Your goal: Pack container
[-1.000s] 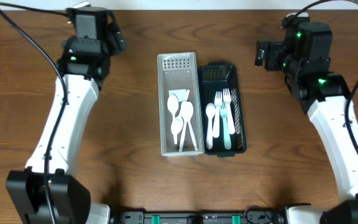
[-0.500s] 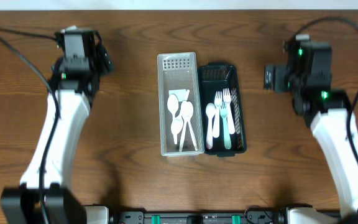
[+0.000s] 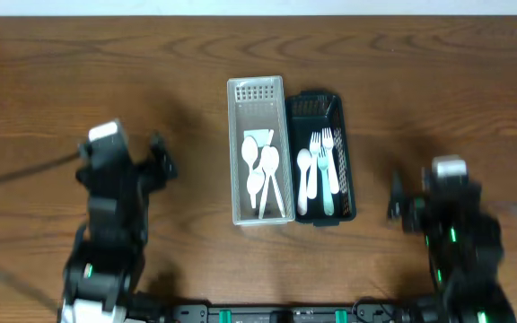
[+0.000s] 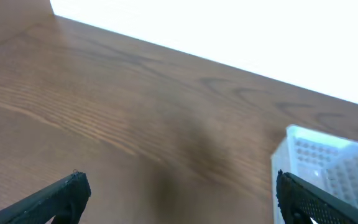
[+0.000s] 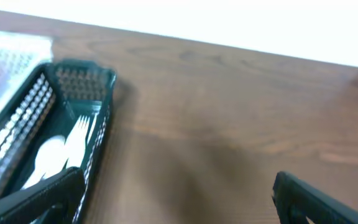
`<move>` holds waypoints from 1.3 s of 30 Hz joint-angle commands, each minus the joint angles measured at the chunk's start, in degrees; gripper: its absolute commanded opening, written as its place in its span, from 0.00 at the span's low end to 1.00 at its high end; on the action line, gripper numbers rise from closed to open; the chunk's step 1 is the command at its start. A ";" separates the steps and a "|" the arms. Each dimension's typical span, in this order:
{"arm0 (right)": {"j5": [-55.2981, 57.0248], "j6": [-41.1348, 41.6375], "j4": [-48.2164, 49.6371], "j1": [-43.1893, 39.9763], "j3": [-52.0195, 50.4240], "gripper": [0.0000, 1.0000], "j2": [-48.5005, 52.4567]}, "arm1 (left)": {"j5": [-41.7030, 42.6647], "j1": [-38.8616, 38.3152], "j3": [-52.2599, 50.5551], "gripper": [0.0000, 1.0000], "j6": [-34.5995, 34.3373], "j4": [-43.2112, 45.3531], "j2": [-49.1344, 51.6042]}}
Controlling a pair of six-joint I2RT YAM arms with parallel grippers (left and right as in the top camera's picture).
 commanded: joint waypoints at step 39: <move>1.01 -2.73 -27.17 0.42 -2.93 0.99 -19.08 | -5.05 -0.46 -6.14 0.98 1.31 -22.45 -15.91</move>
